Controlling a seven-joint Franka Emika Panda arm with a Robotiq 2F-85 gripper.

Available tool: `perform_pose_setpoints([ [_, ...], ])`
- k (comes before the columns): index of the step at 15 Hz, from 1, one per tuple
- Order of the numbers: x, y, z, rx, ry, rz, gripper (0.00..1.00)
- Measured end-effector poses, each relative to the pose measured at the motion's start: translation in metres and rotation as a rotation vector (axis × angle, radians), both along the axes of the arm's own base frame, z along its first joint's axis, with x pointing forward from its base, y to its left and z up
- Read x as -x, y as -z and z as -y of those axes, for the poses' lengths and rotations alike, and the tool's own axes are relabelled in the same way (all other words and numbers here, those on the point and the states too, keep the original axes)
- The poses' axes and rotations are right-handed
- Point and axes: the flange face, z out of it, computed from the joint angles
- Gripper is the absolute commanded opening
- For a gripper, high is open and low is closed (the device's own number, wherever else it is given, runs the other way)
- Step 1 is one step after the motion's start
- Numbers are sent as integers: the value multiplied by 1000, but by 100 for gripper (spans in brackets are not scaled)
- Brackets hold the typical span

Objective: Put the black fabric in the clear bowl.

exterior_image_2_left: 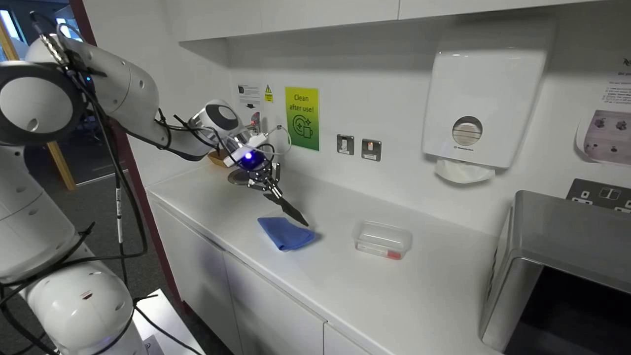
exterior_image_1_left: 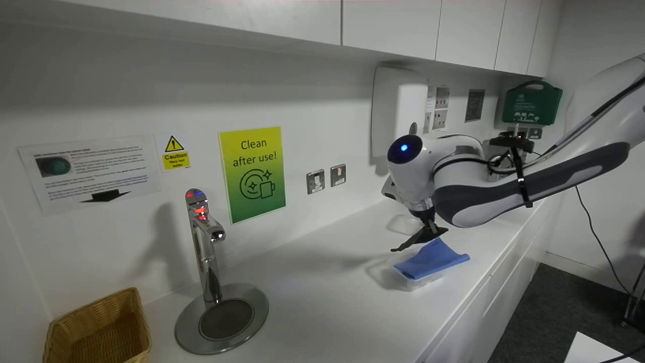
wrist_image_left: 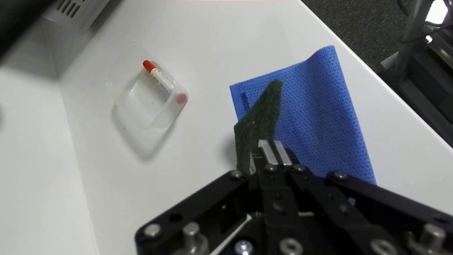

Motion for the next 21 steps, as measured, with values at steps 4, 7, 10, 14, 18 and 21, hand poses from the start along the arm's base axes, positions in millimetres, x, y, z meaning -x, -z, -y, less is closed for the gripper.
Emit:
perform_pose_setpoints([
  [4, 1, -3, -4, -1, -7, 6, 0],
  [7, 2, -4, -9, 0, -17, 10, 0],
  [10, 4, -5, -13, 1, -25, 11, 0],
  [14, 7, -5, -18, -8, -27, 8, 0],
  [18, 12, -8, -20, -22, -22, 9, 0],
  [21, 16, -12, -18, -29, -8, 8, 0],
])
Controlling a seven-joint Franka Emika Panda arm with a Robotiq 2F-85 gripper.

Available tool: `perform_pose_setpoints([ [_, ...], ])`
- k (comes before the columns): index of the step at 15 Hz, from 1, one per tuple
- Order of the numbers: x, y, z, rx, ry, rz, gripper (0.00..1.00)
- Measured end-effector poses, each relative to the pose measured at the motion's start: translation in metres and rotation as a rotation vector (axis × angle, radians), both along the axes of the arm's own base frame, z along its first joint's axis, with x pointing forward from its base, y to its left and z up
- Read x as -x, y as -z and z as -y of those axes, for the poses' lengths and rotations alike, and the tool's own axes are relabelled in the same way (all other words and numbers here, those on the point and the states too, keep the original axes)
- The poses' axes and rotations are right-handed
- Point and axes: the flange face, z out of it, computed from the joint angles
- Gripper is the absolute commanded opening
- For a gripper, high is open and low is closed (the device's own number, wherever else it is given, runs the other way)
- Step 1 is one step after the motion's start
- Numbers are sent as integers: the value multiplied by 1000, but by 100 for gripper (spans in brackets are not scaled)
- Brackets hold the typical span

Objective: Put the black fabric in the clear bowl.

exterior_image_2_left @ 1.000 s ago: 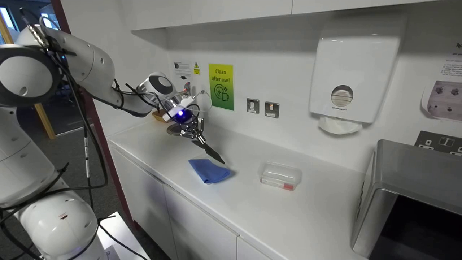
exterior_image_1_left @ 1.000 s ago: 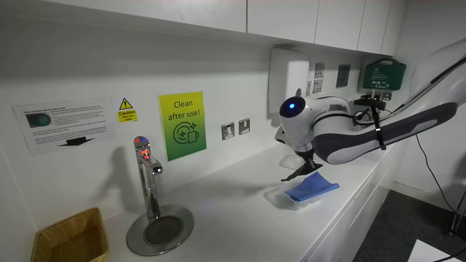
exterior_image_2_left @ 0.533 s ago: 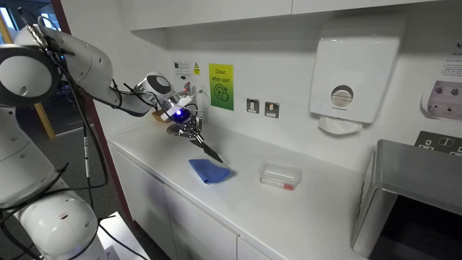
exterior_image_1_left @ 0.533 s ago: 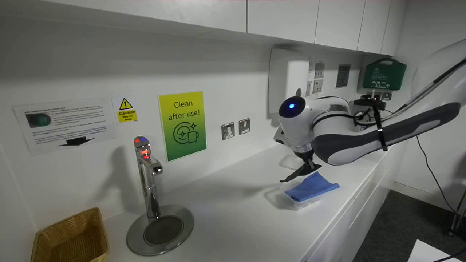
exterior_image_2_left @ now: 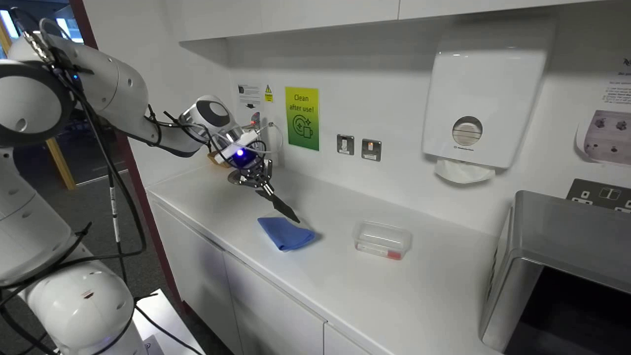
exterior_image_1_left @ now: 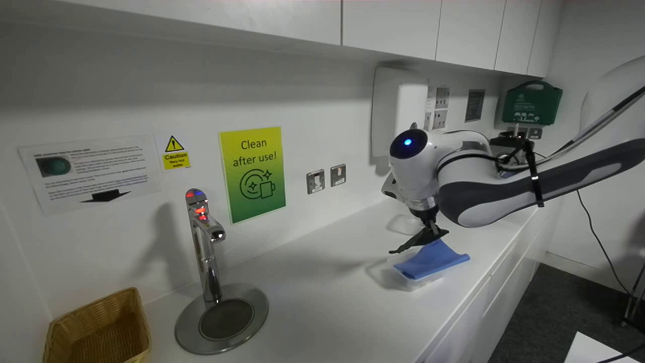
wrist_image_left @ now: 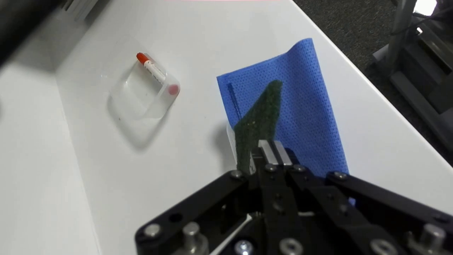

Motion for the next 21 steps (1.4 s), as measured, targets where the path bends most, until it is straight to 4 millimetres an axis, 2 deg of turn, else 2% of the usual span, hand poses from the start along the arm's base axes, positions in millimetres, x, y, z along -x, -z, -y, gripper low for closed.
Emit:
perform_pose_setpoints([
  [6, 5, -5, 3, 5, 18, -5, 0],
  [21, 11, 8, 9, 43, 53, -63, 0],
])
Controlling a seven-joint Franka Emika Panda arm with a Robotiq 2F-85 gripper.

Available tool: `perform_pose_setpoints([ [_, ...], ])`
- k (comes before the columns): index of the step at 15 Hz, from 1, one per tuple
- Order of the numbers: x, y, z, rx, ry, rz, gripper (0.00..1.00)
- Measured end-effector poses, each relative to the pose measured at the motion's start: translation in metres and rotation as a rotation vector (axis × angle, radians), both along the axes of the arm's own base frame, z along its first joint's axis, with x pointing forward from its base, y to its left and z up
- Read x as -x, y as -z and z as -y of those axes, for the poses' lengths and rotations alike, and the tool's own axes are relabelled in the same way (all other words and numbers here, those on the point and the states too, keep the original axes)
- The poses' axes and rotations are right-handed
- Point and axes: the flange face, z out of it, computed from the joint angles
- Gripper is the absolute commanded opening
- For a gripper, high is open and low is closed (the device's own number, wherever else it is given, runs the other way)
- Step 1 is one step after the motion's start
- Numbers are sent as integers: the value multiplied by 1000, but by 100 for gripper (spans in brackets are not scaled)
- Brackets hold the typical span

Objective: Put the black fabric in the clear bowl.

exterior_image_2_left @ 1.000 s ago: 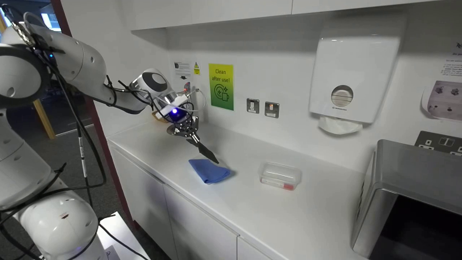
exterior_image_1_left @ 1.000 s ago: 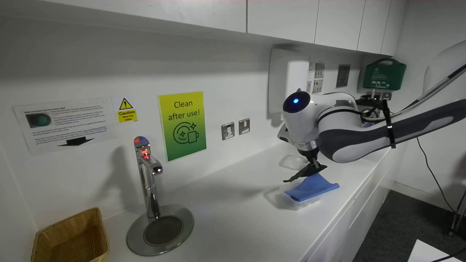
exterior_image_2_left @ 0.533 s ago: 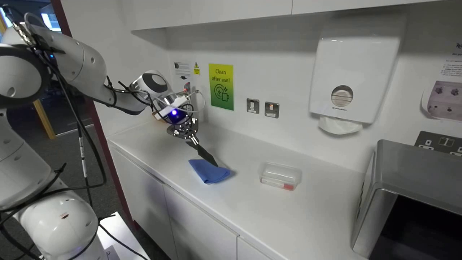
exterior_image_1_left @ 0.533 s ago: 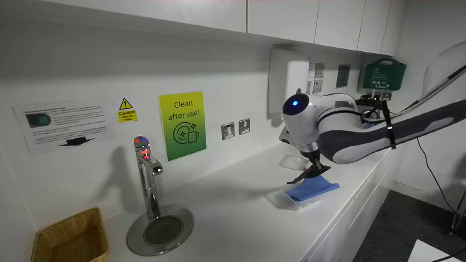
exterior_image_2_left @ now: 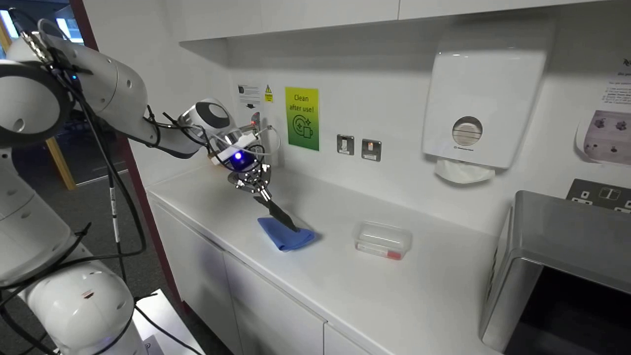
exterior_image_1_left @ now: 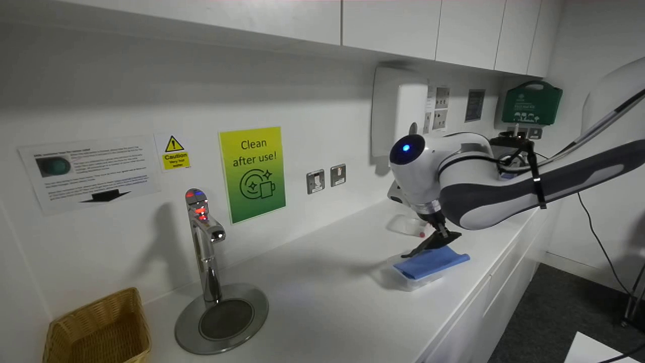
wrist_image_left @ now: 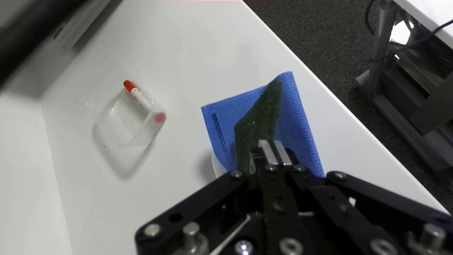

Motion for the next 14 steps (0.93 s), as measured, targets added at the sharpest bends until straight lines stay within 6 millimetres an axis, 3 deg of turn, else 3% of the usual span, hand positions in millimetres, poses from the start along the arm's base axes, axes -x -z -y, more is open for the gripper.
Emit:
perform_pose_setpoints([
  [8, -5, 24, 0, 13, 23, -29, 0],
  [14, -7, 30, 0, 25, 34, -21, 0],
])
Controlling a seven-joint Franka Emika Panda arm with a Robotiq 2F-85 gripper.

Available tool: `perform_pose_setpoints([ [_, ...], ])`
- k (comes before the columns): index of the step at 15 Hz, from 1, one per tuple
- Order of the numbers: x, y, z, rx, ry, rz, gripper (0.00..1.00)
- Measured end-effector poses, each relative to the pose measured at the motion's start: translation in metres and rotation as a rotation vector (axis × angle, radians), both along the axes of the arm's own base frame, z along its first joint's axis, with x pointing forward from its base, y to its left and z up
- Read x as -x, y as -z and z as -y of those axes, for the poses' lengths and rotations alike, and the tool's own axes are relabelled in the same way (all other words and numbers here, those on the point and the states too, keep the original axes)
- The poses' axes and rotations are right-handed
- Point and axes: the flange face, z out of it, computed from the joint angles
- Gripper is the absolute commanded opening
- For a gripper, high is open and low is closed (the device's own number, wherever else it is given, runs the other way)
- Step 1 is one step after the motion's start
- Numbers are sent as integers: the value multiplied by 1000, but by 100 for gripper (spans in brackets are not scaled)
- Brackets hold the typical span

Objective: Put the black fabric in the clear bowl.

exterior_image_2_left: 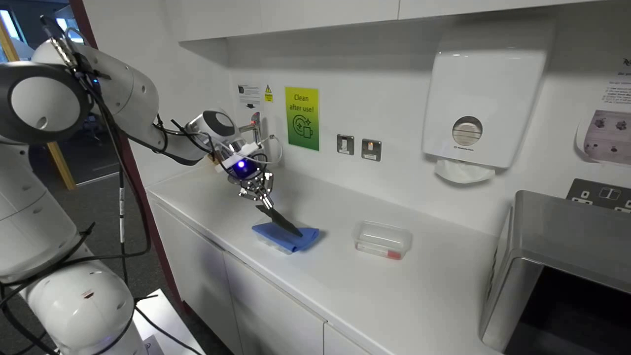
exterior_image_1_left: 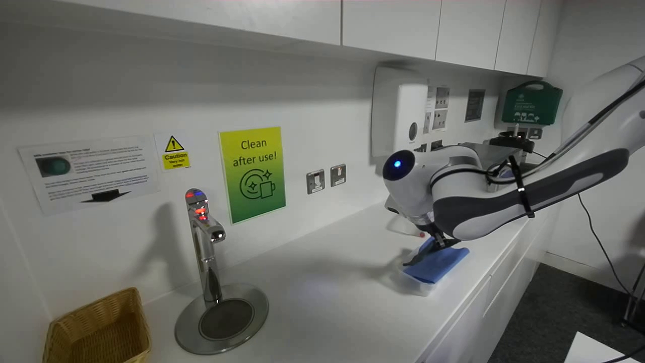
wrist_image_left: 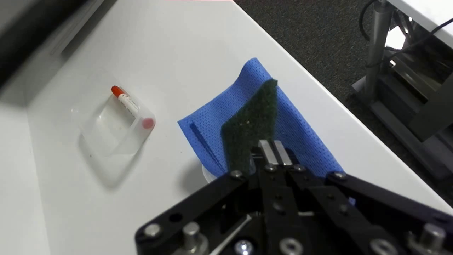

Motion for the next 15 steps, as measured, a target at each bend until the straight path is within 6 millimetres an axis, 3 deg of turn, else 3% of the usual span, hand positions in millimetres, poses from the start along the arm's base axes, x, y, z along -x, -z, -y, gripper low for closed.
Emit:
perform_pose_setpoints([
  [3, 0, 0, 0, 2, 0, 2, 0],
  [4, 0, 0, 0, 2, 3, 4, 26],
  [5, 0, 0, 0, 2, 6, 7, 28],
  [15, 0, 0, 0, -2, 58, 55, 99],
])
